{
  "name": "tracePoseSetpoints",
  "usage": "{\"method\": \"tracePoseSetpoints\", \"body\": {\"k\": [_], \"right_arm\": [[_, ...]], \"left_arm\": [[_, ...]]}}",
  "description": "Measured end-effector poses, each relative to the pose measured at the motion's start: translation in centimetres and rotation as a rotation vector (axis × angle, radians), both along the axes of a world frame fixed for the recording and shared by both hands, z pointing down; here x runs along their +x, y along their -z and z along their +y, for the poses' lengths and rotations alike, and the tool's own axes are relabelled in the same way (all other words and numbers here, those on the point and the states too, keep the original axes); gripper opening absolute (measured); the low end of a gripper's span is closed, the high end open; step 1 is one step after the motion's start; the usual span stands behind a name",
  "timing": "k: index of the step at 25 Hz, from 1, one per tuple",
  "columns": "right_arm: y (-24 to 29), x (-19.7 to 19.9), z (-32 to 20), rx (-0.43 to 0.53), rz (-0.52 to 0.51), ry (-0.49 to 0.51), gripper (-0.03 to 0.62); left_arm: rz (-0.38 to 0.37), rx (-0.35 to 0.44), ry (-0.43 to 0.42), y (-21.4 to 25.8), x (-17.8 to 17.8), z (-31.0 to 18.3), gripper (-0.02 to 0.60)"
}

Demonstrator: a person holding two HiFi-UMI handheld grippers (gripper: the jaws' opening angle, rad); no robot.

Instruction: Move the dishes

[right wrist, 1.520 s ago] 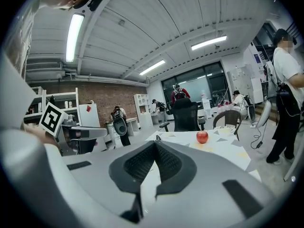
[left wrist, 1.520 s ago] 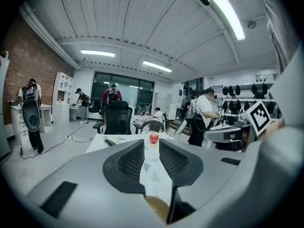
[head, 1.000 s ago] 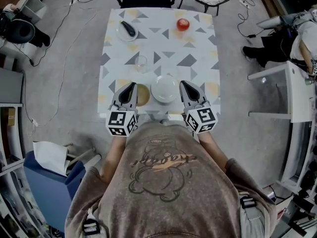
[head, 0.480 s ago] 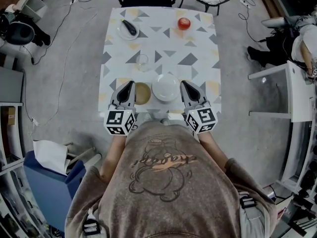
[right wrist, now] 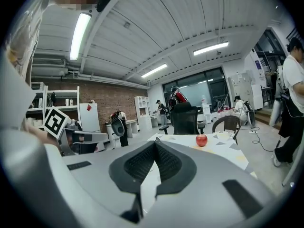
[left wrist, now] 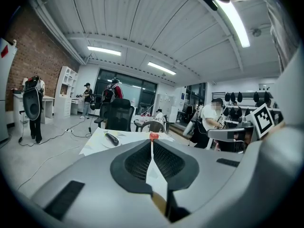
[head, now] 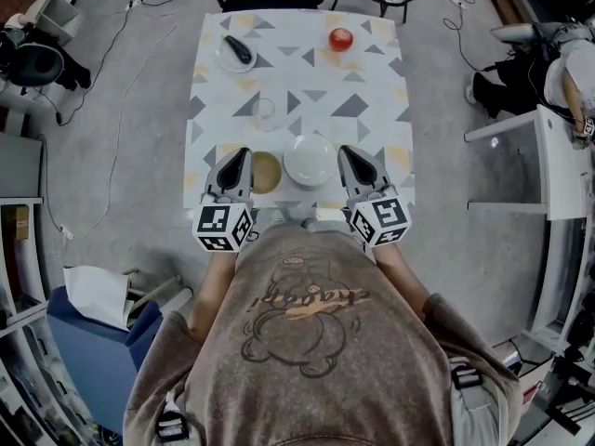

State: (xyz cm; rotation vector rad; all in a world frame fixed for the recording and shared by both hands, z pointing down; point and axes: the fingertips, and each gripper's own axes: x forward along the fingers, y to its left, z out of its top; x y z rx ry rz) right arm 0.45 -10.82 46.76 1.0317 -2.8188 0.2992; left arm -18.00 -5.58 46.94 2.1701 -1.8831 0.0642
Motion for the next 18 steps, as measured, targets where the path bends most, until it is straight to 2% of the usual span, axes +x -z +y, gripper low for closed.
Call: {"method": "tracePoseSetpoints", "body": {"k": [8, 18], "right_arm": [[-0.01, 0.41, -0.21, 0.001, -0.003, 0.001, -0.005], [0.0, 0.34, -0.42, -0.009, -0.015, 0.023, -0.005]], "left_arm": [[0.024, -0.002, 0.008, 0.0, 0.04, -0.25, 0.028], [0.014, -0.016, 0.012, -0.25, 0.12, -0.25, 0.028]]}}
